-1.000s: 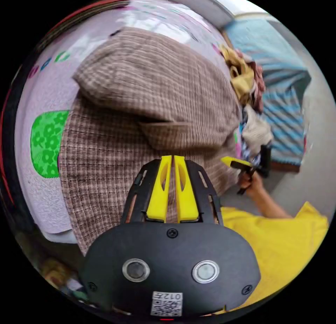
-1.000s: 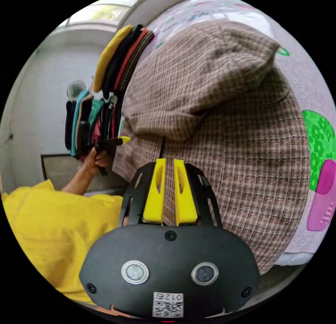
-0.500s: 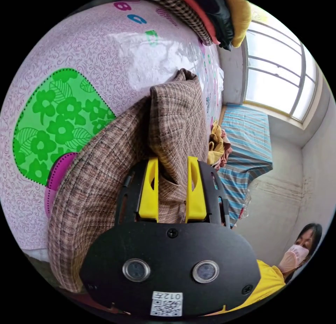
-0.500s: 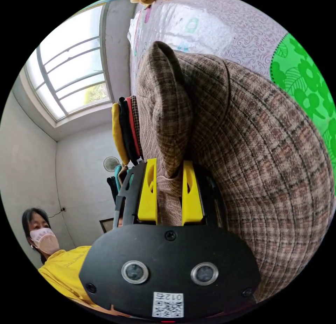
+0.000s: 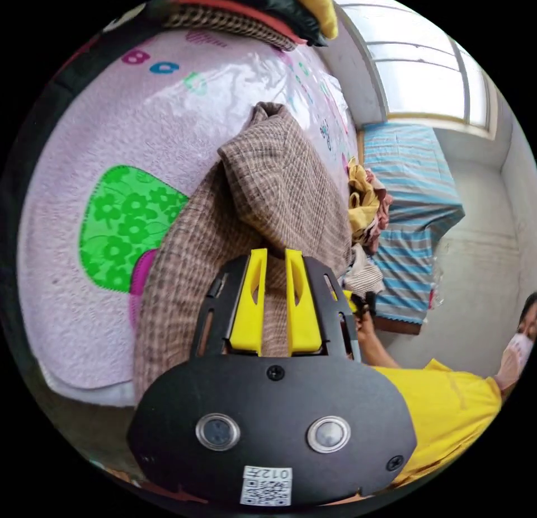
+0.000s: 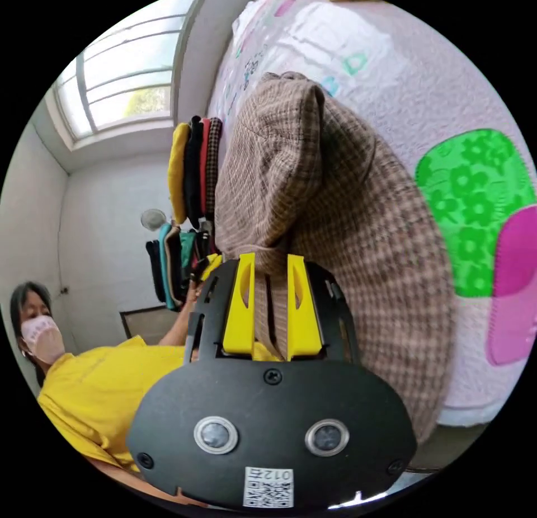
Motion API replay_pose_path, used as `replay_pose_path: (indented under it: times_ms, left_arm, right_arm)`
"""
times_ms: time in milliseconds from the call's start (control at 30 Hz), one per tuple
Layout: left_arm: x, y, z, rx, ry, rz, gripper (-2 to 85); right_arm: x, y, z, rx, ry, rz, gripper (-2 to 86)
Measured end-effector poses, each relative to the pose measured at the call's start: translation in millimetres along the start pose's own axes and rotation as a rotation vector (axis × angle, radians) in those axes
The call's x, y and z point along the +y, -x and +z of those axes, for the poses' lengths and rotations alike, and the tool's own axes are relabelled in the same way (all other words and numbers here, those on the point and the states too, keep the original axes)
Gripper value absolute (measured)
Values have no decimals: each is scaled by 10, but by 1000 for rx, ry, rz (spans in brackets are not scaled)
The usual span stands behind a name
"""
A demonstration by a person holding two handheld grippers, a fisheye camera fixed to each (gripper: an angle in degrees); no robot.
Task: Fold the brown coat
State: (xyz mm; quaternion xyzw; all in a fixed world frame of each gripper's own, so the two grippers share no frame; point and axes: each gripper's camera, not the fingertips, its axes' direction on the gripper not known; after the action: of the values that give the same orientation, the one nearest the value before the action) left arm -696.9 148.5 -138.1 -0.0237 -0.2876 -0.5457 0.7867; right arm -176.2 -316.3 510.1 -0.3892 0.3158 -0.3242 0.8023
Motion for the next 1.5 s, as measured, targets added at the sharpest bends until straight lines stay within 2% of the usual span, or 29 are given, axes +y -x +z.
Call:
replay_pose_path:
  times_ms: [67,167,267,567,767,967,1233,1333,1400,1500]
  left_arm:
    - [333,-98,-189,-179,35,53,68]
    - [756,-23,-400,-398,55,22,82]
    - [1082,142,-526,-536,89,-40,93]
    - [1294,282,-360,-363,181,-74,105]
    - [1285,187,-242,-389,236,-45,119]
    - [1540,272,-557,-355,153,-99,141]
    - [1657,324,-789,-277,109,-37,152]
    - [1635,348,-917,-171,94,-2,155]
    - [1610,361,-938,-103,119,25,155]
    - [1555,333,-817,-109,261,73,150]
  right_arm:
    - [315,124,-308,169,6,-54,95]
    - [680,110,-670,353,2,-62,112]
    - [939,-41,-872,422,16,-19,124]
    - [1119,-278,-548,345,140,50,133]
    - [1150,-113,-454,398,174,19,133]
    - [1217,-78,-543,353,184,26,136]
    - [1232,-88,-785,279,163,17,148]
    - [1252,-50,-936,224,120,5,156]
    - [1257,-50,-981,241,120,0,156]
    - [1245,-65,-911,206,191,-9,151]
